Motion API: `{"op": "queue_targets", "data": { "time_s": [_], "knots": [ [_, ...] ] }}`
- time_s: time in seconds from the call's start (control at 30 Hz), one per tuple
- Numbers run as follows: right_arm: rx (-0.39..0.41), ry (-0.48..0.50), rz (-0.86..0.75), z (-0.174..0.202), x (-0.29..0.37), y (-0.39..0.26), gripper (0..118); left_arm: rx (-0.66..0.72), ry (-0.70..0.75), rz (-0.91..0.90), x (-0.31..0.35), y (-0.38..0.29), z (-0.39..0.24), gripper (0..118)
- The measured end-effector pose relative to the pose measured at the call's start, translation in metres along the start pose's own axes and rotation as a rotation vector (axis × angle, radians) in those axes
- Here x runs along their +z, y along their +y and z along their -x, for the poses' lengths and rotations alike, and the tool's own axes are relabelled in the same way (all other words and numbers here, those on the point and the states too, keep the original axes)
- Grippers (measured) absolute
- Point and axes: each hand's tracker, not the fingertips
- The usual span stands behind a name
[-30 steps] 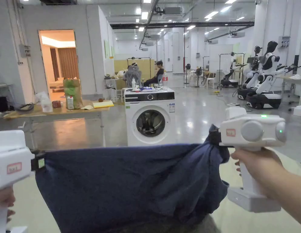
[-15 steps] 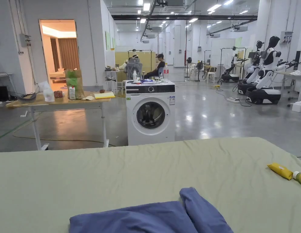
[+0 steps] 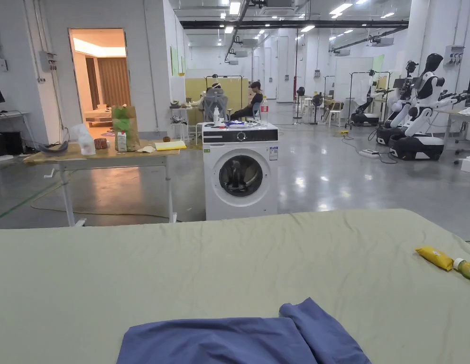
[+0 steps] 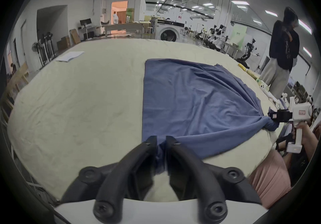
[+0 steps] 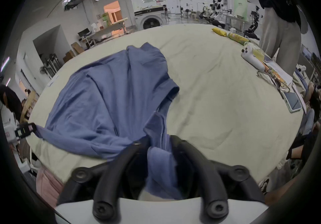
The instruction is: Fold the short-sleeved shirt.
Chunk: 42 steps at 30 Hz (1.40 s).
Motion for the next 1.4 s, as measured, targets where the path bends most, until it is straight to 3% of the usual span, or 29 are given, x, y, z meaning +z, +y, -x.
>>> {"op": "queue_targets", "data": {
  "time_s": [0.03,0.1,0.13,0.23,0.4,0.43,0.47,0.5,0.53,0.57,0.6,0.7,0.77,0.9,0.93,1.03,1.07,1.1,1.13,1.27,1.4],
  "knots": [
    [-0.009,-0.007,-0.046,0.003,0.004,0.001,54,0.029,-0.004,-0.028,0.003,-0.001,0.000,28],
    [-0.007,0.000,-0.104,0.006,0.016,0.003,108,0.034,-0.004,-0.094,0.013,-0.001,-0.002,77],
    [-0.022,0.036,-0.137,0.009,0.026,0.005,116,0.034,-0.028,-0.131,0.023,-0.001,-0.007,88],
    [-0.060,0.071,-0.227,0.024,0.050,0.012,115,0.008,0.002,-0.212,0.042,0.008,-0.014,88],
    [0.010,0.082,-0.459,0.060,0.093,0.020,116,-0.020,0.016,-0.414,0.079,0.029,-0.036,88],
    [0.018,0.105,-0.484,0.068,0.100,0.021,112,-0.019,0.012,-0.458,0.086,0.032,-0.043,86],
    [0.017,0.143,-0.518,0.070,0.107,0.021,102,-0.021,-0.027,-0.483,0.092,0.035,-0.048,76],
    [0.022,0.167,-0.570,0.076,0.113,0.021,78,-0.025,-0.063,-0.526,0.098,0.037,-0.053,52],
    [0.034,0.161,-0.622,0.083,0.117,0.021,7,-0.035,-0.071,-0.563,0.101,0.039,-0.060,4],
    [0.060,0.108,-0.631,0.091,0.117,0.026,0,-0.056,-0.041,-0.582,0.101,0.043,-0.068,0],
    [0.068,0.086,-0.623,0.091,0.114,0.026,0,-0.079,-0.011,-0.581,0.101,0.043,-0.071,0],
    [0.086,0.201,-0.635,0.092,0.103,0.039,0,-0.067,-0.043,-0.553,0.088,0.064,-0.072,0],
    [0.118,0.183,-0.646,0.097,0.102,0.047,0,-0.038,-0.040,-0.517,0.068,0.093,-0.064,0],
    [0.159,0.186,-0.643,0.102,0.083,0.060,0,-0.010,-0.071,-0.265,-0.012,0.174,-0.030,1],
    [0.161,0.196,-0.641,0.102,0.073,0.063,0,-0.022,-0.084,-0.202,-0.041,0.196,-0.023,15],
    [0.155,0.215,-0.616,0.103,0.055,0.072,0,0.004,-0.078,-0.093,-0.119,0.227,0.004,38],
    [0.153,0.215,-0.603,0.102,0.047,0.075,0,0.014,-0.057,-0.065,-0.141,0.235,0.010,68],
    [0.153,0.212,-0.588,0.101,0.038,0.077,0,0.024,-0.042,-0.042,-0.164,0.239,0.018,88],
    [0.151,0.212,-0.574,0.101,0.036,0.079,0,0.033,-0.020,-0.036,-0.186,0.243,0.026,96],
    [0.149,0.197,-0.523,0.095,0.015,0.083,0,-0.013,0.081,0.062,-0.263,0.254,0.040,96],
    [0.152,0.166,-0.478,0.090,0.000,0.085,0,0.011,0.048,0.207,-0.317,0.247,0.051,96]
  ]
}}
